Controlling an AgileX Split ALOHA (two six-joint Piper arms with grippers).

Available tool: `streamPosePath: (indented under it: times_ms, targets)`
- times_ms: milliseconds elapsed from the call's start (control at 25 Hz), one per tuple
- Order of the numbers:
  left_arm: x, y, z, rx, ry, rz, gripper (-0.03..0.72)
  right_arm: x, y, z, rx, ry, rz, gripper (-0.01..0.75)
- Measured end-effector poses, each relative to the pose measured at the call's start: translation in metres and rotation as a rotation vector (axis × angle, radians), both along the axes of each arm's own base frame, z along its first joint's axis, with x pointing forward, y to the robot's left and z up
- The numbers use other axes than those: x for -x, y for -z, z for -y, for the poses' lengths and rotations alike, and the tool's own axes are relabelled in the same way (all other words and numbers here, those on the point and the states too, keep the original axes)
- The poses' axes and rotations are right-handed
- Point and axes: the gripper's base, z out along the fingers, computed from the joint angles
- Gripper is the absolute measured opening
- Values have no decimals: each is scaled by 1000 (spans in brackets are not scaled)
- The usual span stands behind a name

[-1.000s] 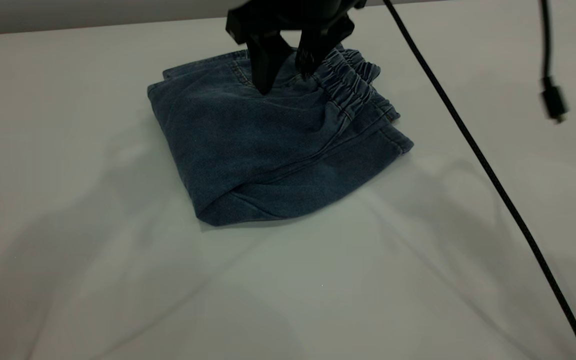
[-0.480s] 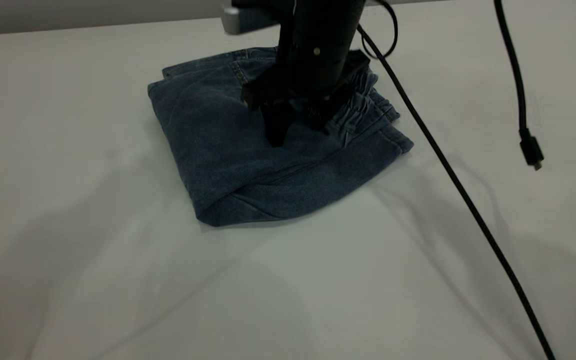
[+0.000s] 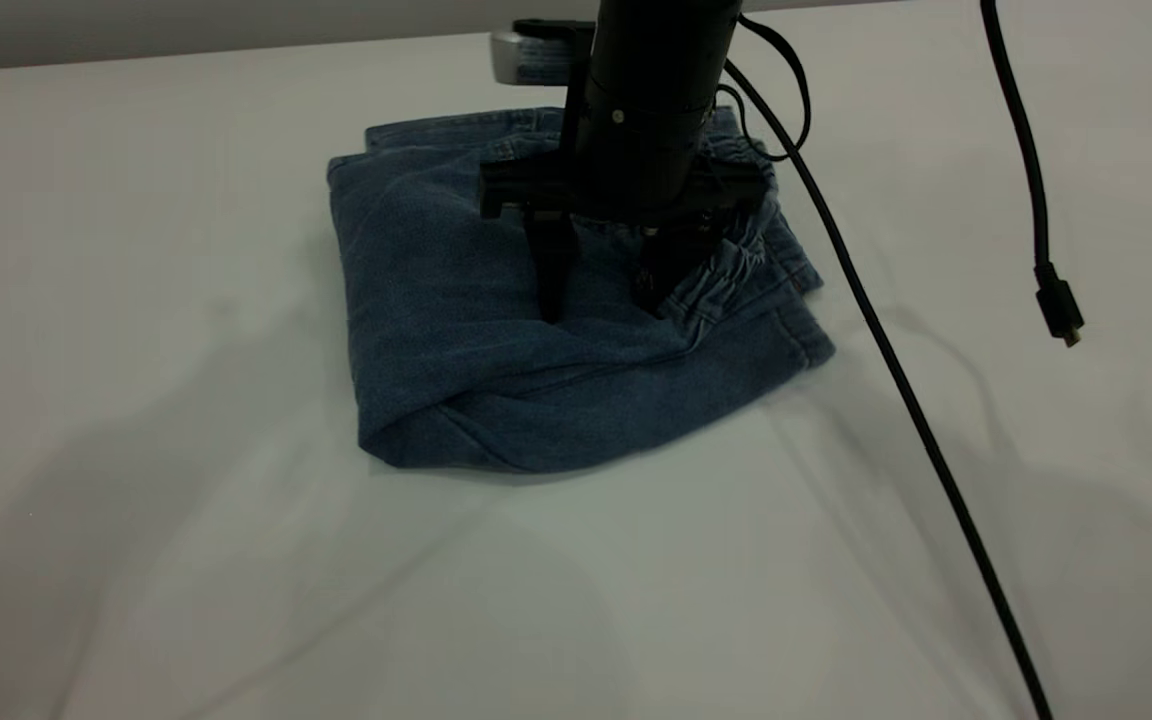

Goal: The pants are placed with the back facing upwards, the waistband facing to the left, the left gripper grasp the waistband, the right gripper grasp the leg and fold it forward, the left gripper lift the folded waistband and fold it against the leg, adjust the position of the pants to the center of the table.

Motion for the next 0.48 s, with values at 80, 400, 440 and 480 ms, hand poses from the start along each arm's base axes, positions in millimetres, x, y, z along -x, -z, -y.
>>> streamPosePath:
  times_ms: [80,400,440,480]
  targets:
    - [0,0,0,0,0,0,540,0,0,-1,-7,85,-25,426]
    - [0,0,0,-1,0,1,540,3,-5,-4,-45,211,-92,426]
    - [0,0,0,-1,0,1,540,4,-8,-4,-40,206,-90,426]
    - [0,0,0,0,0,1,540,4,-12,-3,-31,195,-82,426]
